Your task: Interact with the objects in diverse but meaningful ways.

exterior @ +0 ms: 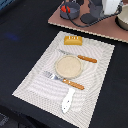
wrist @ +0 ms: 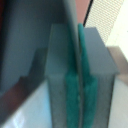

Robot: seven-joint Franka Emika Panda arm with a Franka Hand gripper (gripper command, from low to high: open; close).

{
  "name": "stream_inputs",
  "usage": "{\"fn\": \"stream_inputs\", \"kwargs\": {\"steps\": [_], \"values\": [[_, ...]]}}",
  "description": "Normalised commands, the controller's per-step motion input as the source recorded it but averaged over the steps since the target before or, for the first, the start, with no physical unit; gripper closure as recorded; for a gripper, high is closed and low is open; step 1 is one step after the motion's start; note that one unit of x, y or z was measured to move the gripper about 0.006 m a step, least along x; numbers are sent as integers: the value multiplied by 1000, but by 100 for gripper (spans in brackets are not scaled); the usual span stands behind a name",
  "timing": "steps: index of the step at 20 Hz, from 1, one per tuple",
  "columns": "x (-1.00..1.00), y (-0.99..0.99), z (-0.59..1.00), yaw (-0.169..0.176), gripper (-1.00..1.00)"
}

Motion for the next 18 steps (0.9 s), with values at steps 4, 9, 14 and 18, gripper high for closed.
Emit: {"fn": "stream_inputs", "kwargs": {"steps": [4,9,14,18], "values": [[-549,-659,0,20,100],[-641,-641,13,3,100],[-717,-570,16,0,100],[-743,-463,54,-29,100]]}}
